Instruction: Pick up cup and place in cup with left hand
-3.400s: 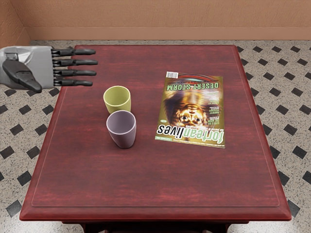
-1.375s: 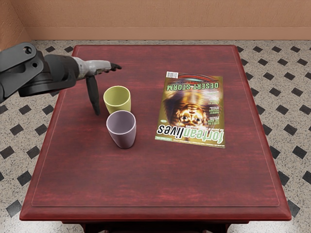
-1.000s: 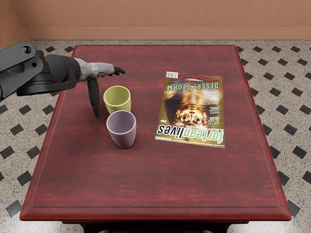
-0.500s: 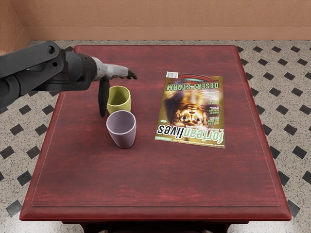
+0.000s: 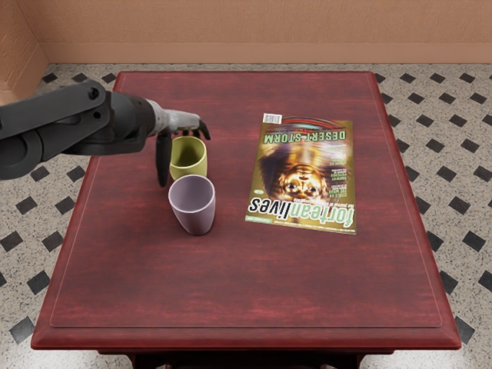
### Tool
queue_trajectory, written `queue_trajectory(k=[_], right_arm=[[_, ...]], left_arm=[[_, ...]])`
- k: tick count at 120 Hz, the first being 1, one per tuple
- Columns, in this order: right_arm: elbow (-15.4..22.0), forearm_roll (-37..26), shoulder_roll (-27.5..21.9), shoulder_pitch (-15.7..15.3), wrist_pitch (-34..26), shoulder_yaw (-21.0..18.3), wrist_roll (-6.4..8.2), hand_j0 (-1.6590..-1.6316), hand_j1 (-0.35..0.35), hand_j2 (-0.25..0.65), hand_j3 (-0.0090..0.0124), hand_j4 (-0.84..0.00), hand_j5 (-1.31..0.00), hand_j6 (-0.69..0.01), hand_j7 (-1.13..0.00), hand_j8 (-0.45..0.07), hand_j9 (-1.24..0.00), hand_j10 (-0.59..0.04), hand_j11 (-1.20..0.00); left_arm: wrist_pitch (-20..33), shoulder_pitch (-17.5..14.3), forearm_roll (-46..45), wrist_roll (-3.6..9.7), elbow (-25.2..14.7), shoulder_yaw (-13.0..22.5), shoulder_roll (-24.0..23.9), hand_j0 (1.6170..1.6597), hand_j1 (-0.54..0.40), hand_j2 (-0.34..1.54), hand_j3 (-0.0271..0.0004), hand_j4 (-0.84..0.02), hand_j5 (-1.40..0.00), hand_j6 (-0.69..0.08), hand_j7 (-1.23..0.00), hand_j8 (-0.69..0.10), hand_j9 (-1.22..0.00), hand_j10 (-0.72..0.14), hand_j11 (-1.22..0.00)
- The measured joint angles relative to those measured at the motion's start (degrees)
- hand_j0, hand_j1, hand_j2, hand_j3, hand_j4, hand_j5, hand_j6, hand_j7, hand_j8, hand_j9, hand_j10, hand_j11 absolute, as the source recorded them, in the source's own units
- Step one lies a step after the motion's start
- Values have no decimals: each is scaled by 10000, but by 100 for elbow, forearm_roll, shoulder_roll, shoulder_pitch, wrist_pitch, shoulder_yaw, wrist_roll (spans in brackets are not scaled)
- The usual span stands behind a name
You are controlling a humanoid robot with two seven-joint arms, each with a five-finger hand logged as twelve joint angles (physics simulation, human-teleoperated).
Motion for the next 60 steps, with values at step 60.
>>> queue_trajectory(k=[60], right_arm=[[0, 1, 0, 18, 0, 5, 0, -16581, -3491, 2, 0, -6, -1, -9, 0, -7, -1, -4, -1]], left_arm=[[98, 0, 265, 0, -2, 83, -98, 16581, -11, 602, 0, -2951, -3809, -2958, -3808, -2956, -3807, -2947, -3806]])
